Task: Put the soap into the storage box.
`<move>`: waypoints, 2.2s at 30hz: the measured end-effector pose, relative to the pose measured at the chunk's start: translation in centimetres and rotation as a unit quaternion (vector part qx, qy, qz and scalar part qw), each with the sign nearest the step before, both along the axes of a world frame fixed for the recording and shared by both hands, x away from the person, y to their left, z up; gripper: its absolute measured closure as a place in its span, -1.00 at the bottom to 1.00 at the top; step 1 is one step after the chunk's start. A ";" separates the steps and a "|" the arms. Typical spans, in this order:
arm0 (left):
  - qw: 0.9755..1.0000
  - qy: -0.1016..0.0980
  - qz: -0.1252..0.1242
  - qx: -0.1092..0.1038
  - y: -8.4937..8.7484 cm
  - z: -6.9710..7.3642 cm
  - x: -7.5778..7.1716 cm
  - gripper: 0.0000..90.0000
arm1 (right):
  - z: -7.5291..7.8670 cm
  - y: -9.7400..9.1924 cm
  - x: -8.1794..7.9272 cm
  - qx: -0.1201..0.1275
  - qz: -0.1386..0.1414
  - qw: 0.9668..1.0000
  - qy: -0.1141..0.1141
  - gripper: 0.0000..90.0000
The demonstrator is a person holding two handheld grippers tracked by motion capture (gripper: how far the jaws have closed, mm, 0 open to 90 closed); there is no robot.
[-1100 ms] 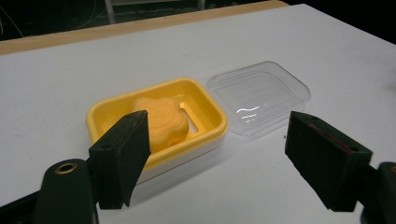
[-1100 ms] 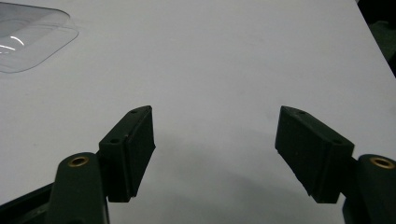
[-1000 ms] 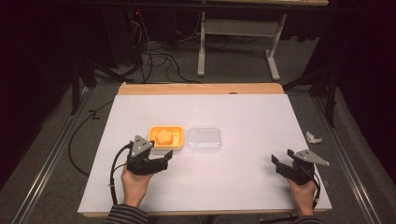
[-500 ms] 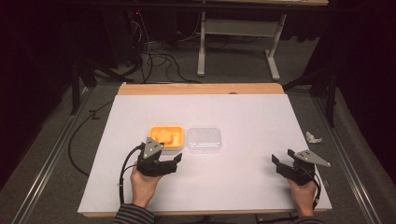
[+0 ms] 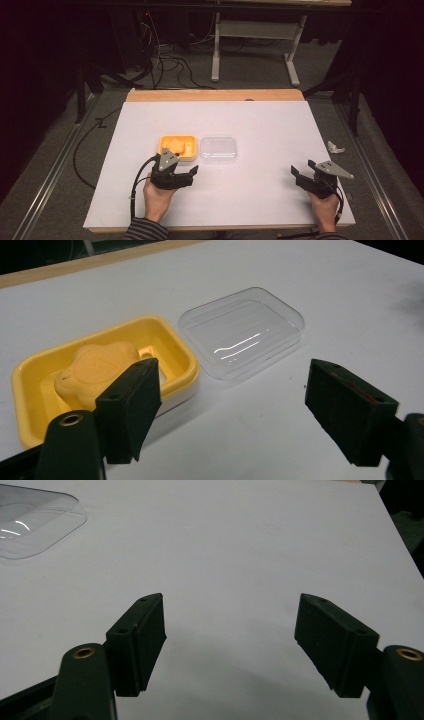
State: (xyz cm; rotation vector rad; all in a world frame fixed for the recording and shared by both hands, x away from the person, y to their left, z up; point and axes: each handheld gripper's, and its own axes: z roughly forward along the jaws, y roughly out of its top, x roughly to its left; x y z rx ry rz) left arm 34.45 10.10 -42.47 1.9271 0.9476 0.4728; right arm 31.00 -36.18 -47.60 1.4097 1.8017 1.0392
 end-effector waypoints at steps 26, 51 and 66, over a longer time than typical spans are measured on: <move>1.000 0.015 -0.011 0.018 -2.0 -2.4 -0.1 -0.49 | 0.0 0.1 -0.1 -0.004 0.003 1.000 -0.005 -0.36; 0.999 0.025 -0.016 0.042 -3.9 -4.6 1.0 -0.49 | 0.0 0.1 -0.1 -0.006 0.004 1.000 -0.004 -0.36; 0.999 0.031 -0.011 0.040 -4.2 -5.3 1.6 -0.50 | 0.0 0.1 -0.1 -0.006 0.002 1.000 -0.004 -0.36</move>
